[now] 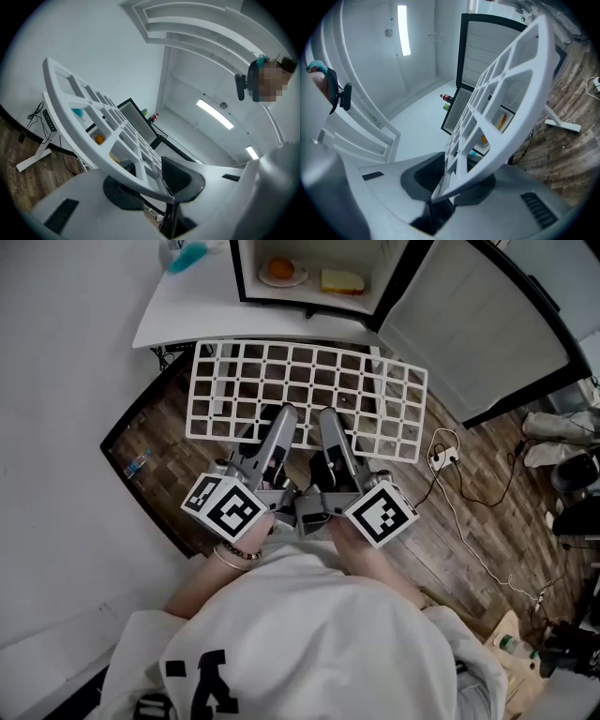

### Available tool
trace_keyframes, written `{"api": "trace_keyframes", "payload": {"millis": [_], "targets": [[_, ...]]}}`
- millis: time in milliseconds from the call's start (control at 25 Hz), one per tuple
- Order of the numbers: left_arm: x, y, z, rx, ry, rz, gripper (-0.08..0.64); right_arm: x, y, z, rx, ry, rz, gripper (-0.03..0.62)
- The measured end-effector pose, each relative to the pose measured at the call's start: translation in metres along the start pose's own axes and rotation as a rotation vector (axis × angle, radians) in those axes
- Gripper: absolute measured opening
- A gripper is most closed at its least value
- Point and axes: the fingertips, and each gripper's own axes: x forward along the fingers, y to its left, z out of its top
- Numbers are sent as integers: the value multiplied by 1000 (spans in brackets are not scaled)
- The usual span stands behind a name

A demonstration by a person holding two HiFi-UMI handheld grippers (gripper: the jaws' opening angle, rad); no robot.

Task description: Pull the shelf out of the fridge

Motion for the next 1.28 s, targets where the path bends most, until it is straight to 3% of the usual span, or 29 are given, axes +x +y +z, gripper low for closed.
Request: {"api": "trace_keyframes", "payload": {"millis": [880, 1280], "targets": [[-91, -116, -84, 19, -73, 43, 118, -162, 24, 14, 3, 79, 15, 77], [-112, -133, -106, -1, -71, 60, 118, -194, 29, 11, 10, 93, 28, 75]]}}
